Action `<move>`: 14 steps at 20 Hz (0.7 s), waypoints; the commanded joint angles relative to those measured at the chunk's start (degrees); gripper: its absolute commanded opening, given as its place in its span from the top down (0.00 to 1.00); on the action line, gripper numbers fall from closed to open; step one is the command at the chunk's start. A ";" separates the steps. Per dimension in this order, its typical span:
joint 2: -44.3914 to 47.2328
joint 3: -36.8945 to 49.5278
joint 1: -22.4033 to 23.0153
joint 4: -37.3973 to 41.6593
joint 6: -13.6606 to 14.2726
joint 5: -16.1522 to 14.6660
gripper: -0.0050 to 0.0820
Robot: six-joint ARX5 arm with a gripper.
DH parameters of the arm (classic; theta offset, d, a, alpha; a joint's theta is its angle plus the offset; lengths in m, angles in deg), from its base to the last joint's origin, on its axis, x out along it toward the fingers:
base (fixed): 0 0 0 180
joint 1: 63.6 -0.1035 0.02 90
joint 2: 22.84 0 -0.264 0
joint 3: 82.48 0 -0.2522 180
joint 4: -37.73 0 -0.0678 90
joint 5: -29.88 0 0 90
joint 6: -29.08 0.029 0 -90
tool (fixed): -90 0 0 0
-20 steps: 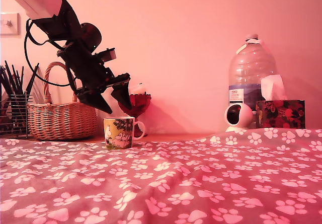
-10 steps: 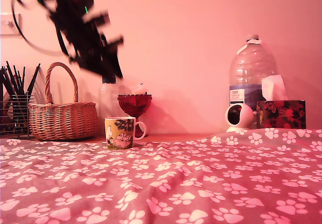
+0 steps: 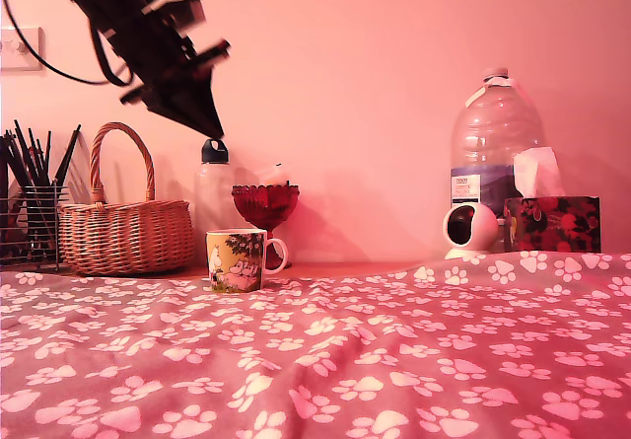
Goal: Pick the coffee capsule and then drop it inside the coffee cup in front of you
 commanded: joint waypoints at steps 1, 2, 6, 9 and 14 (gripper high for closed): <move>-4.04 4.13 -0.28 1.66 -0.09 0.00 0.97; -5.70 6.60 -0.48 2.60 -0.17 0.09 0.97; -13.31 19.30 -1.33 9.09 -1.60 1.88 0.97; -20.20 30.32 -2.38 15.04 -3.67 2.34 0.97; -30.21 45.94 -5.07 22.12 -5.84 3.37 0.97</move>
